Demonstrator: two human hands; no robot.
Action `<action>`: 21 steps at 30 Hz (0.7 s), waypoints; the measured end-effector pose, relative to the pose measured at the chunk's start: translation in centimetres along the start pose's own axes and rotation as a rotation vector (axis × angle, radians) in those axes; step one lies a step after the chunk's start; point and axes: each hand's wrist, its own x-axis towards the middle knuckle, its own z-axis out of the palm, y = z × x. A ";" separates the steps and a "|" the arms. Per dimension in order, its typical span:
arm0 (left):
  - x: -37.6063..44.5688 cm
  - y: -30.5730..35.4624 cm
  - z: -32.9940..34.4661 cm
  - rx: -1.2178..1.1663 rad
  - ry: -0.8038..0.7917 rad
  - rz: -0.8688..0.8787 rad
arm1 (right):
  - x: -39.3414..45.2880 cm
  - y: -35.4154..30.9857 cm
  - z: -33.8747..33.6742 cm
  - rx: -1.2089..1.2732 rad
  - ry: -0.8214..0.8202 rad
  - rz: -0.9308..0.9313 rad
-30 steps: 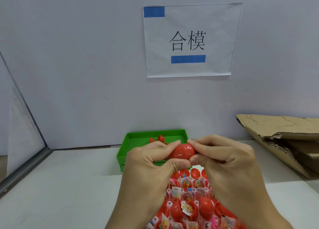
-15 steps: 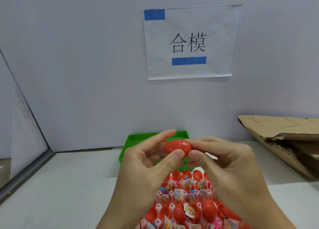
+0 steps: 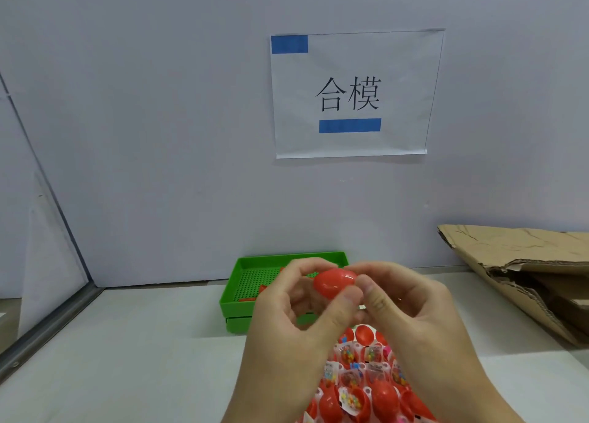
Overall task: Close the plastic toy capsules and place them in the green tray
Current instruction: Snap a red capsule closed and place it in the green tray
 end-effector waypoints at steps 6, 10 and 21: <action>0.0 -0.5 -0.4 0.492 0.085 0.257 | 0.5 1.1 -0.4 0.304 -0.037 0.272; 0.0 -0.3 -0.7 0.379 0.076 0.196 | 0.2 0.1 -0.4 0.197 -0.101 0.229; 0.7 -0.9 -1.4 0.389 -0.037 0.155 | 5.9 -2.0 -9.9 0.289 0.606 0.378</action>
